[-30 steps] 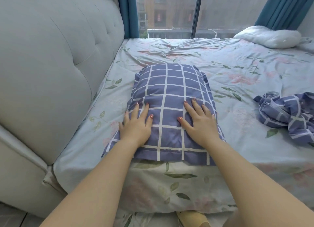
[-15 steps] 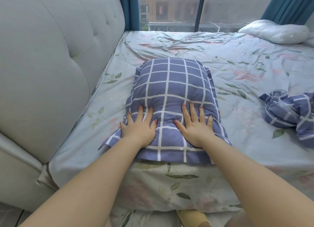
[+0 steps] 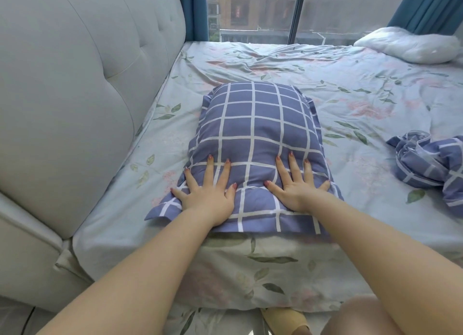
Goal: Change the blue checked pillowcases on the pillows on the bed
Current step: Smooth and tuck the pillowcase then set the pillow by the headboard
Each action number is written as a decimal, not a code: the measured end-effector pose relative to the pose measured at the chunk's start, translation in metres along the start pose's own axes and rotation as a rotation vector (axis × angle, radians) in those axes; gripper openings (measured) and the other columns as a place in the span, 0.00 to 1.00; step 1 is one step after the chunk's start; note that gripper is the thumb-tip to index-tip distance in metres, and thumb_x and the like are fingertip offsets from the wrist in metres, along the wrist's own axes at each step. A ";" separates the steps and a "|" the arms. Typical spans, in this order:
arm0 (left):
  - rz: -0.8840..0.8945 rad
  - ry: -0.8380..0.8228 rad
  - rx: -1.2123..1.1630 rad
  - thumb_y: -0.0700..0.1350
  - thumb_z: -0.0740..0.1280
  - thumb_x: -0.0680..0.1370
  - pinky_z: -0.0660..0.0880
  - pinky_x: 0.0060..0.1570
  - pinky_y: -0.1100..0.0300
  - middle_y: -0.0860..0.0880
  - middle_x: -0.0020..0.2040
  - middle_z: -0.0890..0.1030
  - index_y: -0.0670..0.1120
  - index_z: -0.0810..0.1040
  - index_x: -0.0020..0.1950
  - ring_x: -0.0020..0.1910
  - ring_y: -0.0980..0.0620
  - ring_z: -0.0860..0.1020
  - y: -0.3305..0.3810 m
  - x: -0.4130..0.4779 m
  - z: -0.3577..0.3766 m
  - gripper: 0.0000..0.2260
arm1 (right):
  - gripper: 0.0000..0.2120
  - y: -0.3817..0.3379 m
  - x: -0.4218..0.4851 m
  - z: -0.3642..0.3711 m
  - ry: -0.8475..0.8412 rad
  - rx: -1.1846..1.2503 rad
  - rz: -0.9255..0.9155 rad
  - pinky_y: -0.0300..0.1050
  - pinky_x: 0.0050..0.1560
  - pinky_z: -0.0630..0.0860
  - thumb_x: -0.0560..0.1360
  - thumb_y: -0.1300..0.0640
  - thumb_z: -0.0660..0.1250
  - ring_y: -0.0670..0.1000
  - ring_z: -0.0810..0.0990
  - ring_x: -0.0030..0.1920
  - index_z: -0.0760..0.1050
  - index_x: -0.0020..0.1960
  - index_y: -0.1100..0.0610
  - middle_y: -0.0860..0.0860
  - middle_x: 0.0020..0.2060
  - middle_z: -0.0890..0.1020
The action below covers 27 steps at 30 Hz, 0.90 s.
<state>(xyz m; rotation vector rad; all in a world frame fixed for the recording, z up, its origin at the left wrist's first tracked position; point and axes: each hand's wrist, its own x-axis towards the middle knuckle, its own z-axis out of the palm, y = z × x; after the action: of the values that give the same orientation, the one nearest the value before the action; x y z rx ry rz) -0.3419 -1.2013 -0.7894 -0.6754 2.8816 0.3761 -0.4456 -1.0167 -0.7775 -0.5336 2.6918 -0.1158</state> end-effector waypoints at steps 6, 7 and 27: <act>0.099 -0.068 -0.016 0.67 0.41 0.80 0.43 0.68 0.25 0.60 0.77 0.29 0.69 0.30 0.73 0.77 0.40 0.32 -0.015 0.008 -0.014 0.26 | 0.35 0.001 -0.005 -0.006 -0.001 -0.009 -0.019 0.76 0.69 0.37 0.73 0.25 0.40 0.54 0.26 0.75 0.24 0.71 0.33 0.40 0.73 0.25; 0.119 -0.062 0.005 0.66 0.41 0.80 0.43 0.69 0.25 0.59 0.77 0.29 0.68 0.30 0.74 0.77 0.39 0.33 -0.017 0.002 -0.012 0.26 | 0.35 0.003 -0.011 -0.002 0.005 -0.025 -0.027 0.75 0.69 0.37 0.73 0.25 0.39 0.54 0.26 0.75 0.24 0.71 0.33 0.40 0.73 0.25; 0.172 0.277 -0.149 0.61 0.43 0.83 0.44 0.74 0.34 0.58 0.80 0.38 0.64 0.41 0.79 0.79 0.46 0.38 0.009 0.050 -0.034 0.24 | 0.29 -0.045 0.024 -0.016 0.487 0.065 -0.047 0.68 0.73 0.40 0.78 0.31 0.40 0.58 0.39 0.78 0.40 0.77 0.34 0.40 0.78 0.40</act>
<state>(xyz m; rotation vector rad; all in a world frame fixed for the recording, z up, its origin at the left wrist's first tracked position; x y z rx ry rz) -0.3932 -1.2238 -0.7656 -0.5399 3.2128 0.5668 -0.4566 -1.0669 -0.7640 -0.6140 3.1308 -0.3909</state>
